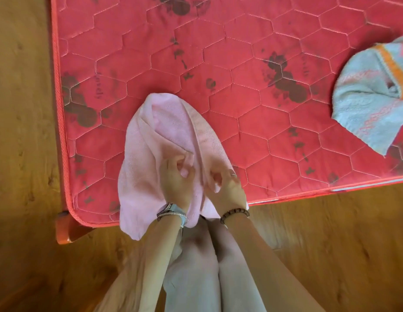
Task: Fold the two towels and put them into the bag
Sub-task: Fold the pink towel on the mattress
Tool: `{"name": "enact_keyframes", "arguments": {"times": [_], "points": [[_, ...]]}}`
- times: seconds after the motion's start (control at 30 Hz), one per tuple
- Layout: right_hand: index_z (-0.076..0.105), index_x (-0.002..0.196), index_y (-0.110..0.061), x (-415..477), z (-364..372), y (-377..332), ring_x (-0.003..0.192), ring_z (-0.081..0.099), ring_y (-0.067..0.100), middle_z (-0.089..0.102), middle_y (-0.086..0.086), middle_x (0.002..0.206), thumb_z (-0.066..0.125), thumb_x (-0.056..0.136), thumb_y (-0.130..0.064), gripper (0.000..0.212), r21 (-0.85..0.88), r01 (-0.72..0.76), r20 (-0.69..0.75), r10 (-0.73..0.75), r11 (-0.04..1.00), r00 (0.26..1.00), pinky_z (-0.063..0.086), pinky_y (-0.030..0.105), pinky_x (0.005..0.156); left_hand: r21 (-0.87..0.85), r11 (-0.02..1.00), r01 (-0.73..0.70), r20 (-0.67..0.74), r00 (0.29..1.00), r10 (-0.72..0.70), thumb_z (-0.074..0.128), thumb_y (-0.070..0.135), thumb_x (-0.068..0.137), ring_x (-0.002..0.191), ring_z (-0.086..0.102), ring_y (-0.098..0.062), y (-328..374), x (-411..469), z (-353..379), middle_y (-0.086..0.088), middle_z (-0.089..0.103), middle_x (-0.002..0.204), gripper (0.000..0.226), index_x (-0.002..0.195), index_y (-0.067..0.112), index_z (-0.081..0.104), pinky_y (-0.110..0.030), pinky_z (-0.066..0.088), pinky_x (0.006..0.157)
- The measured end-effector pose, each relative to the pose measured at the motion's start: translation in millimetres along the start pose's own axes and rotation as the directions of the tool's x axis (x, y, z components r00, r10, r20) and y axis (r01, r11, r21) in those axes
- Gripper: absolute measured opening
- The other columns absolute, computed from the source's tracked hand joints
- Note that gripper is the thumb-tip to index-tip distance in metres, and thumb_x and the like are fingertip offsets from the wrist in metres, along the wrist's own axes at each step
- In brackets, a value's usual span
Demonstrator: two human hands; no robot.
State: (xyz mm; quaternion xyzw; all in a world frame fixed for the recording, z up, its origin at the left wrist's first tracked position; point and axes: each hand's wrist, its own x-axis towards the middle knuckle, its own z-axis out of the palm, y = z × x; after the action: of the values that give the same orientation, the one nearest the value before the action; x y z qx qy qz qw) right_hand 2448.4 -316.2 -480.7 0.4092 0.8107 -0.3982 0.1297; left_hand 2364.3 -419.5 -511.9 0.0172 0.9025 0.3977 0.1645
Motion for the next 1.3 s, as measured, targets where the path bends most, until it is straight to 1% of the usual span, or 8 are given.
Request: {"name": "enact_keyframes", "arguments": {"times": [0.1,0.27,0.43,0.57,0.7,0.97,1.2,1.3], "points": [[0.062,0.111,-0.018,4,-4,1,0.084,0.061,0.024,0.063,0.005,0.100,0.060,0.087,-0.024,0.025,0.076,-0.015,-0.024,0.017,0.997,1.000,0.052,0.039,0.072,-0.011,1.000,0.004,-0.045,0.999,-0.005,0.060,0.018,0.079,0.074,0.055,-0.016,2,0,0,0.005,0.059,0.076,0.007,0.080,0.015,0.066,-0.033,0.050,0.065],[0.070,0.108,-0.012,1,-31,-11,0.087,0.065,0.025,0.068,0.009,0.100,0.061,0.091,-0.018,0.020,0.213,-0.065,-0.094,0.086,0.975,0.992,0.052,0.036,0.079,-0.154,0.984,0.087,-0.080,0.992,-0.100,0.063,0.007,0.094,0.078,0.060,-0.007,21,-1,-25,-0.004,0.069,0.089,0.011,0.100,-0.001,0.069,0.001,0.041,0.069],[0.071,0.102,-0.010,-7,-87,-44,0.078,0.059,0.024,0.066,0.010,0.092,0.059,0.091,-0.013,0.016,0.302,-0.018,-0.223,0.089,0.953,0.971,0.046,0.033,0.071,-0.243,0.968,0.064,-0.205,0.972,-0.116,0.062,0.003,0.094,0.069,0.057,0.010,62,3,-75,0.006,0.058,0.076,0.013,0.104,-0.006,0.061,-0.003,0.041,0.067],[0.071,0.101,-0.007,-9,-139,-80,0.077,0.056,0.021,0.062,0.005,0.087,0.061,0.092,-0.017,0.016,0.359,0.033,-0.309,0.086,0.933,0.947,0.037,0.025,0.067,-0.270,0.962,0.032,-0.315,0.941,-0.120,0.064,0.006,0.093,0.071,0.052,-0.004,108,16,-125,-0.006,0.063,0.083,0.013,0.099,-0.006,0.065,-0.003,0.038,0.066],[0.071,0.105,-0.008,-5,-187,-116,0.076,0.055,0.018,0.063,0.005,0.089,0.062,0.093,-0.020,0.019,0.378,0.078,-0.362,0.069,0.922,0.930,0.036,0.012,0.057,-0.289,0.957,0.006,-0.344,0.933,-0.109,0.067,0.014,0.092,0.050,0.038,-0.001,151,35,-163,0.007,0.040,0.055,0.030,0.067,0.008,0.051,-0.017,0.029,0.052],[0.071,0.102,-0.009,8,-260,-177,0.075,0.055,0.017,0.066,0.004,0.086,0.060,0.093,-0.019,0.017,0.400,0.157,-0.410,0.023,0.903,0.912,0.035,0.021,0.059,-0.418,0.902,-0.106,-0.352,0.934,-0.053,0.066,0.021,0.094,0.060,0.029,-0.014,237,63,-195,0.005,0.032,0.057,0.043,0.059,0.011,0.042,-0.030,0.026,0.057],[0.068,0.086,-0.022,22,-296,-207,0.070,0.058,0.019,0.060,-0.009,0.067,0.060,0.092,-0.030,0.012,0.417,0.195,-0.459,0.021,0.888,0.888,0.047,0.036,0.072,-0.581,0.793,-0.186,-0.270,0.963,0.028,0.065,0.011,0.094,0.062,0.052,0.008,299,65,-194,0.006,0.058,0.073,0.006,0.093,0.006,0.064,-0.011,0.043,0.062],[0.067,0.087,-0.017,26,-294,-205,0.069,0.054,0.014,0.058,-0.010,0.069,0.059,0.093,-0.030,0.016,0.467,0.204,-0.445,0.029,0.860,0.895,0.044,0.027,0.067,-0.603,0.779,-0.174,-0.146,0.984,0.106,0.061,0.000,0.095,0.065,0.060,0.001,297,62,-179,-0.004,0.065,0.077,0.013,0.104,0.010,0.059,-0.015,0.048,0.063]]}}
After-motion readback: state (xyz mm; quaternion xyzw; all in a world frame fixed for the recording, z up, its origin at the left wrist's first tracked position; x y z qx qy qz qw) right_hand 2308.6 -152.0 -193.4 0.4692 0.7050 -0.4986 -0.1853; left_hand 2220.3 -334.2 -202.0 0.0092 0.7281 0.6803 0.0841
